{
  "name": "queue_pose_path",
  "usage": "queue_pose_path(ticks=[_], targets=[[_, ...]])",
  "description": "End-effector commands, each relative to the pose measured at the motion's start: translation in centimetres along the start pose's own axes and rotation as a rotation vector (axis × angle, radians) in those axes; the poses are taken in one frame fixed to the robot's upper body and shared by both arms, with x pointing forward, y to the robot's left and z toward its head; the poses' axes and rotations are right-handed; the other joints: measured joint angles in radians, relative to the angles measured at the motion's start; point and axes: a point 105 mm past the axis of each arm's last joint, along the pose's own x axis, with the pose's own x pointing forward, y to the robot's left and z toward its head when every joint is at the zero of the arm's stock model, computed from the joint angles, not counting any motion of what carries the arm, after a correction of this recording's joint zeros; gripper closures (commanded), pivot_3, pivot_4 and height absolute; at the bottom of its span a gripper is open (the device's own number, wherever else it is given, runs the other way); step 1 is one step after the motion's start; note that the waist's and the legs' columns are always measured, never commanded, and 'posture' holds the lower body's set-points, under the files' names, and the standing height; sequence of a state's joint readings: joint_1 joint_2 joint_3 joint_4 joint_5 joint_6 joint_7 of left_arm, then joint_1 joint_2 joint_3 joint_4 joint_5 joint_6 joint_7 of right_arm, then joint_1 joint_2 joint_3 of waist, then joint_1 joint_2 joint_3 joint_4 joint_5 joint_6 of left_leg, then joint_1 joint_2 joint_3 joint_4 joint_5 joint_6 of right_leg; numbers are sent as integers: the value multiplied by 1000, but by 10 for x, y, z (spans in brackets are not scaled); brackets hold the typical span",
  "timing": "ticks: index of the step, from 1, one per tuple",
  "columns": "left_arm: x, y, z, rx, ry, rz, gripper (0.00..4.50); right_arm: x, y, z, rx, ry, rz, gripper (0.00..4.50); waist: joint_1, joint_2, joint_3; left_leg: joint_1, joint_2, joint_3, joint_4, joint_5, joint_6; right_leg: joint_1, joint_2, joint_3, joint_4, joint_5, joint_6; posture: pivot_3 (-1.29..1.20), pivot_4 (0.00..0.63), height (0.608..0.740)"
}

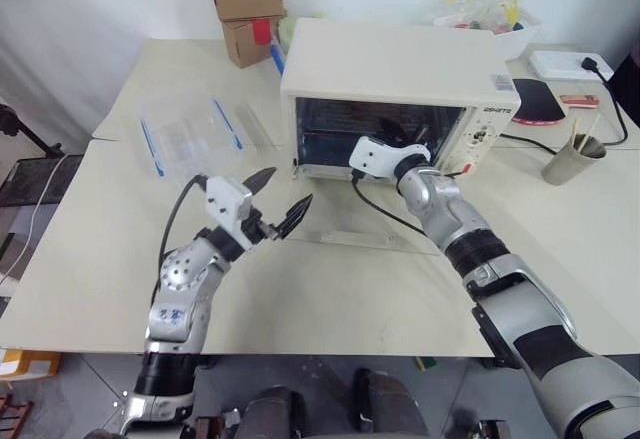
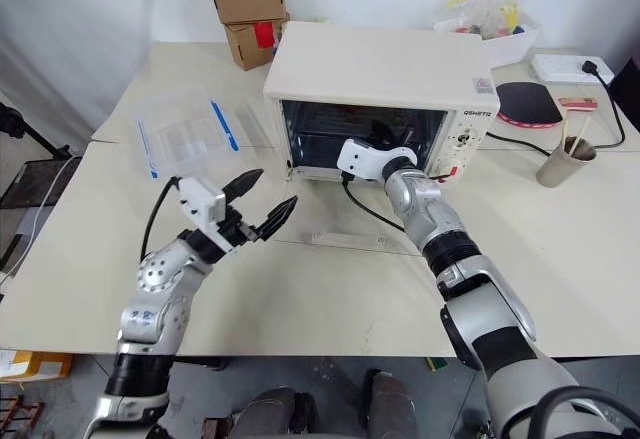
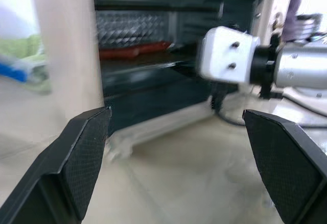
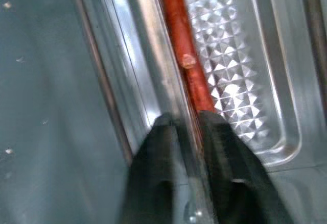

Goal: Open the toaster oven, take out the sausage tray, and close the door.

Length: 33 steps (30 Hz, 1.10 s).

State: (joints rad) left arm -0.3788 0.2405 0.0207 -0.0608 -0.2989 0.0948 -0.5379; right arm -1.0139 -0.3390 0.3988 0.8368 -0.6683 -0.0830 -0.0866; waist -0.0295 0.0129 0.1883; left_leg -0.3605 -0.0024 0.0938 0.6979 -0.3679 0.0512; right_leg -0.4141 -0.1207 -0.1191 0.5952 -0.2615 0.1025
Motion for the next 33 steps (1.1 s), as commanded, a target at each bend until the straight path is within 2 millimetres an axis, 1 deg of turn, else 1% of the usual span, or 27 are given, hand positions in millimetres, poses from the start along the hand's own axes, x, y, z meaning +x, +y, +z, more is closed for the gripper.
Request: queue_pose_path(ticks=[1,5,6,11,14,17,20,25,28,30,33], targets=[[24,6,13,31,-53,-54,117,5,-21,9,14,-32,-81,4448,-2,-2,-1,0,1,0,1,0,0,0,2,-1,0,0,0,0,150,740],[48,27,25,31,-90,-61,117,7,-30,15,2,-57,-110,4498,-1,-2,-1,0,2,0,0,1,-2,0,4,-1,-1,0,0,0,150,740],[51,31,27,30,-96,-62,117,7,-32,16,1,-62,-113,4498,-1,-2,0,0,3,0,0,1,-2,0,5,-1,-1,0,0,0,150,740],[63,45,35,27,-126,-64,117,4,-35,18,-3,-83,-117,4498,-1,-2,0,-2,3,-1,-1,1,-2,-1,5,-6,-1,0,0,0,150,740],[64,48,35,16,-128,-73,117,1,-35,22,-8,-116,-109,4498,-2,-2,0,-9,3,-2,0,1,-2,-6,5,-8,-1,0,0,0,150,740],[63,50,29,-9,-107,-94,117,-10,-36,31,-18,-182,-92,4498,-1,-2,0,-12,3,-2,0,2,-2,-10,5,-8,0,0,0,0,150,740],[63,48,28,-52,-105,-122,117,-23,-34,34,-28,-203,-74,4498,0,-2,0,-14,2,-2,0,2,-2,-13,5,-9,0,0,0,0,150,740],[63,48,28,-78,-86,-138,117,-56,-20,38,-31,-221,-11,4498,3,-2,0,-15,2,-1,0,2,-2,-13,5,-8,0,0,0,0,150,740],[65,50,30,-105,-91,-139,117,-74,-8,46,-34,-252,53,4498,4,-2,0,-15,2,-1,1,2,-1,-13,5,-8,0,0,0,0,150,740],[64,57,27,-113,-54,-94,117,-84,-4,51,-20,-255,77,4498,4,-2,0,-14,2,-1,1,2,-1,-13,5,-7,0,0,0,0,150,740],[63,58,29,-125,-50,-118,117,-97,-3,57,-2,-251,91,4498,4,-2,0,-14,2,0,1,3,-2,-13,5,-7,1,0,0,0,150,740]])
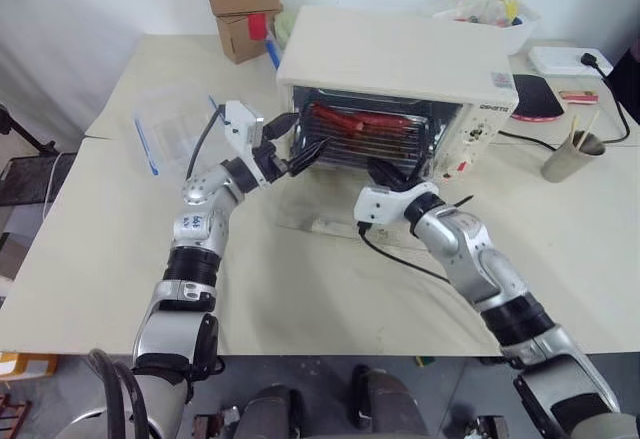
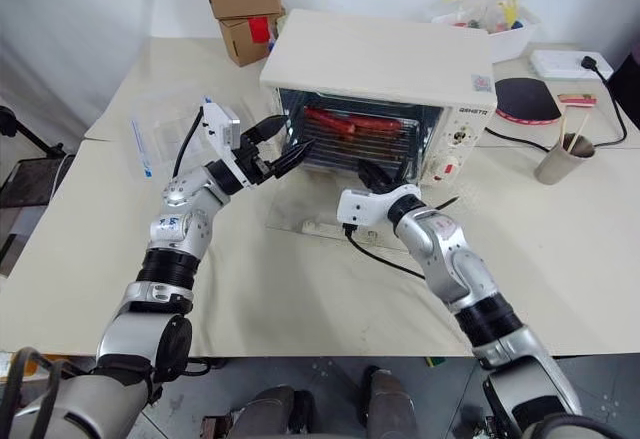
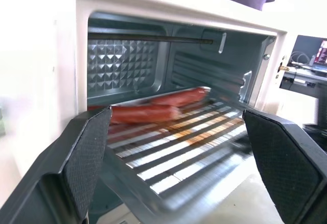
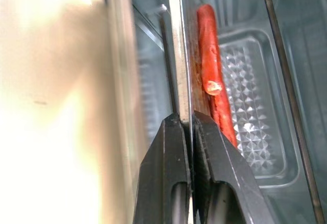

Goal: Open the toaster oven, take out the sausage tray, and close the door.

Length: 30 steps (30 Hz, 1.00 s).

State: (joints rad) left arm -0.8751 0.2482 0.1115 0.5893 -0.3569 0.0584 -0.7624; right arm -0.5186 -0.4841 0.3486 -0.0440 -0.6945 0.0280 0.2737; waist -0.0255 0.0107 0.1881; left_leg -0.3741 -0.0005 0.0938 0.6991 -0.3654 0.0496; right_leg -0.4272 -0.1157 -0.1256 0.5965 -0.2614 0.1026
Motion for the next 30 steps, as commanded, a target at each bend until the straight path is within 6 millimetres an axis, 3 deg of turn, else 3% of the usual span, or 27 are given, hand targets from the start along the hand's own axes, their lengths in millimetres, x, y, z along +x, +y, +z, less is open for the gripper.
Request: queue_pose_path(ticks=[1,10,16,20,24,30], targets=[[-2,5,18,14,-40,-7,117,-10,-17,22,4,-48,-57,4498,0,0,0,0,0,0,0,0,0,0,0,0,0,0,0,0,150,740],[-11,4,22,-50,-36,-24,117,-35,-9,23,-3,-17,-15,4498,2,0,0,0,-1,0,0,0,0,0,0,1,1,0,0,0,150,740],[-38,4,25,-184,7,-4,117,-52,-1,25,-18,-19,29,4498,1,0,0,1,-1,0,0,0,0,0,0,1,1,0,0,0,150,740],[-66,-3,19,-311,104,8,117,-60,-1,25,-34,-24,36,4498,2,0,0,2,-1,0,0,0,0,0,0,3,3,0,0,0,150,740],[-88,-17,7,-590,216,13,117,-71,-2,31,-58,-77,41,4498,7,0,0,3,-1,-1,0,0,0,0,0,7,4,0,0,0,150,740],[-93,-32,7,-829,265,-13,117,-77,-4,33,-101,-146,74,4498,25,-1,0,5,-2,-1,2,0,-1,2,-1,13,5,0,0,0,150,740]])
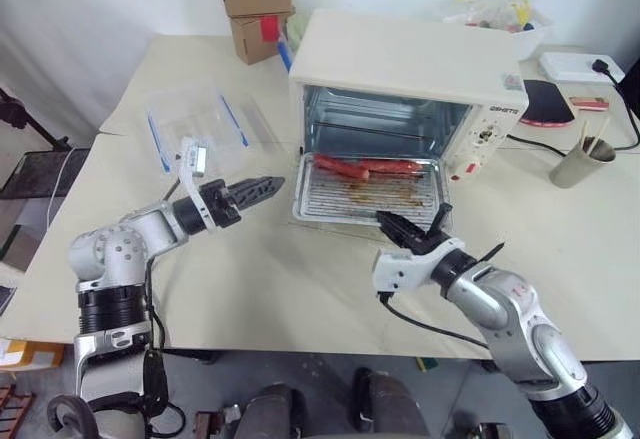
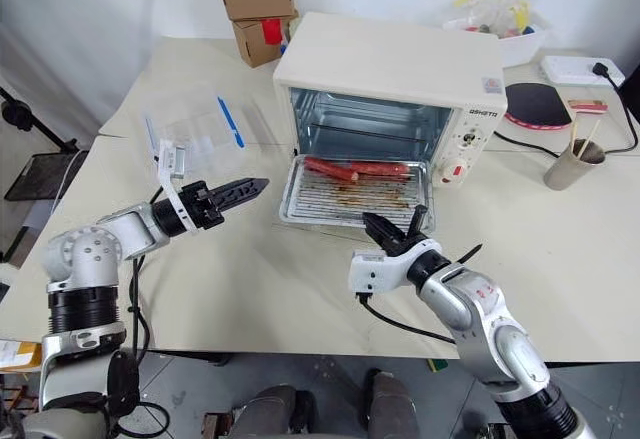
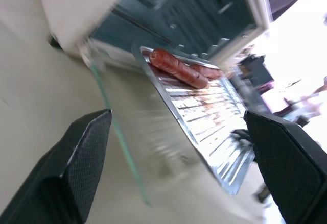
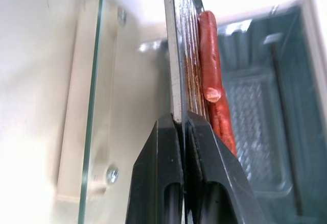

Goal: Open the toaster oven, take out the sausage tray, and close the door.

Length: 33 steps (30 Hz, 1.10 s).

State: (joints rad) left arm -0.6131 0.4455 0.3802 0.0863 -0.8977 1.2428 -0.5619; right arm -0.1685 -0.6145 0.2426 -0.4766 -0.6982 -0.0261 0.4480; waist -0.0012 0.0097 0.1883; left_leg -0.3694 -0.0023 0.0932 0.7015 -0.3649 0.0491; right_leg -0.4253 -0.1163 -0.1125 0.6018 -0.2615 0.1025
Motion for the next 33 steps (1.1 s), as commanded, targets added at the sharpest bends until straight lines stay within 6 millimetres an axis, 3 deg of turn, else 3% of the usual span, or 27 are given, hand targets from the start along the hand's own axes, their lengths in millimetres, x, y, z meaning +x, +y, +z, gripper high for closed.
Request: queue_pose_path(ticks=[1,5,12,15,22,33], targets=[[0,-17,2,-80,25,-48,117,-5,-21,9,-48,-71,-55,4498,1,0,0,0,0,0,0,0,0,0,0,1,0,0,0,0,150,740],[1,-19,-2,-204,51,-71,117,2,-26,17,-65,-141,-59,4498,-1,-1,0,0,0,0,0,0,0,0,0,1,0,0,0,0,150,740],[6,-29,-12,-252,86,-121,117,11,-27,26,-63,-211,-58,4498,-1,-2,0,1,0,0,0,1,-1,0,0,2,1,0,0,0,150,740],[9,-30,-15,-276,84,-125,756,15,-27,28,-59,-227,-58,4500,0,-2,0,1,0,0,0,1,-1,0,0,3,2,0,0,0,150,740],[7,-37,-16,-327,96,-186,2838,19,-27,26,-56,-231,-60,4500,-1,-2,0,2,0,0,0,1,-2,0,0,4,3,0,0,0,150,740],[4,-27,-19,-393,116,-121,2838,20,-27,26,-58,-243,-54,4500,-1,-2,0,3,-1,0,0,1,-2,-1,0,5,5,0,-1,0,150,740]])
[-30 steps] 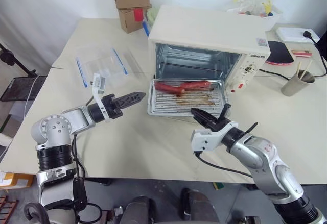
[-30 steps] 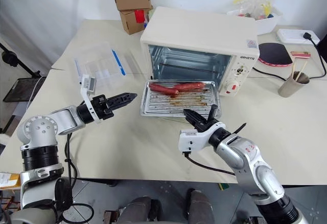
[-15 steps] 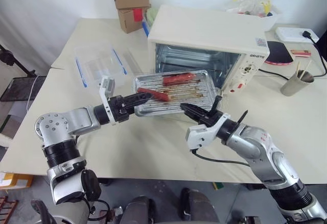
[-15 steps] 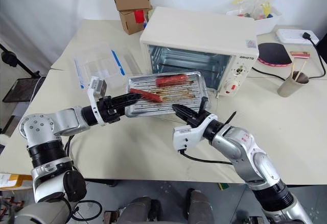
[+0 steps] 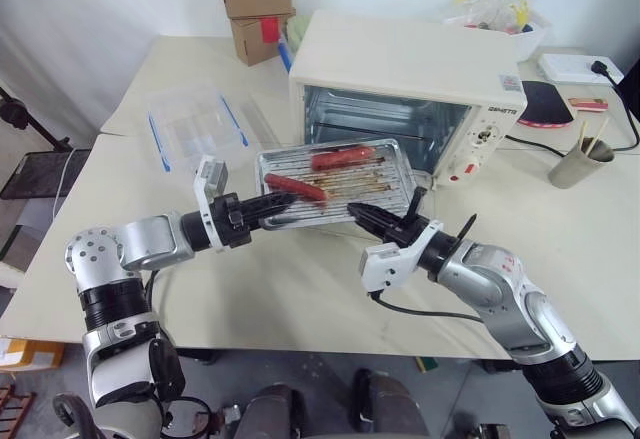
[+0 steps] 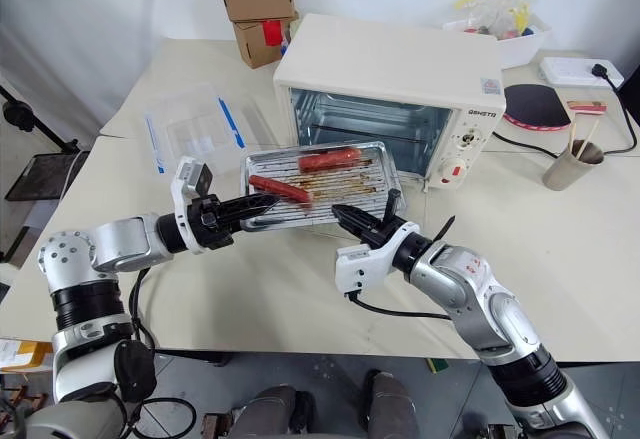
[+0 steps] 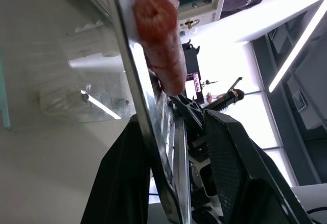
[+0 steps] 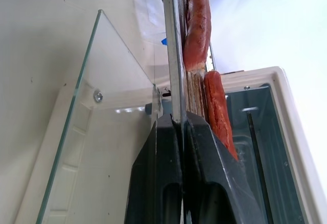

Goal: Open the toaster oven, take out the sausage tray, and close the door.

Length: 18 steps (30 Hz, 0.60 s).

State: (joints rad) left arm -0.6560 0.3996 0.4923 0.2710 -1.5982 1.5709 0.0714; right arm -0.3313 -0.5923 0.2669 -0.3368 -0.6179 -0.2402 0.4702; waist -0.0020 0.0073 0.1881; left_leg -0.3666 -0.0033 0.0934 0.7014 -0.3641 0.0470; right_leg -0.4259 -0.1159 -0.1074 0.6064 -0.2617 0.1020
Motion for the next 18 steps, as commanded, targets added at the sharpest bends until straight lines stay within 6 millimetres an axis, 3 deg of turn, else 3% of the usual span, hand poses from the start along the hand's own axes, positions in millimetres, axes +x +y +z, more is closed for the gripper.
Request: queue_pose_path(ticks=[1,4,7,8,18], targets=[[1,-1,0,-15,-9,-7,2838,0,-12,5,-12,-35,-45,4500,0,0,0,0,0,0,0,0,0,0,0,0,0,0,0,0,150,740],[4,1,-3,-30,-5,7,3386,0,-12,8,-12,-49,-39,4500,-1,0,0,0,0,0,0,0,0,0,0,0,0,0,0,0,150,740],[5,2,-6,-42,10,10,4342,0,-12,8,-12,-56,-38,4500,0,0,0,0,0,0,0,0,0,0,0,0,0,0,0,0,150,740],[5,1,-7,-44,15,8,4438,0,-13,8,-12,-57,-39,4500,-1,0,0,0,0,0,0,0,-1,0,0,0,0,0,0,0,150,740],[1,1,-1,-124,-39,-21,4438,-1,-15,8,147,-86,-20,4500,0,0,0,1,0,0,0,1,-1,0,0,0,1,0,0,0,150,740]])
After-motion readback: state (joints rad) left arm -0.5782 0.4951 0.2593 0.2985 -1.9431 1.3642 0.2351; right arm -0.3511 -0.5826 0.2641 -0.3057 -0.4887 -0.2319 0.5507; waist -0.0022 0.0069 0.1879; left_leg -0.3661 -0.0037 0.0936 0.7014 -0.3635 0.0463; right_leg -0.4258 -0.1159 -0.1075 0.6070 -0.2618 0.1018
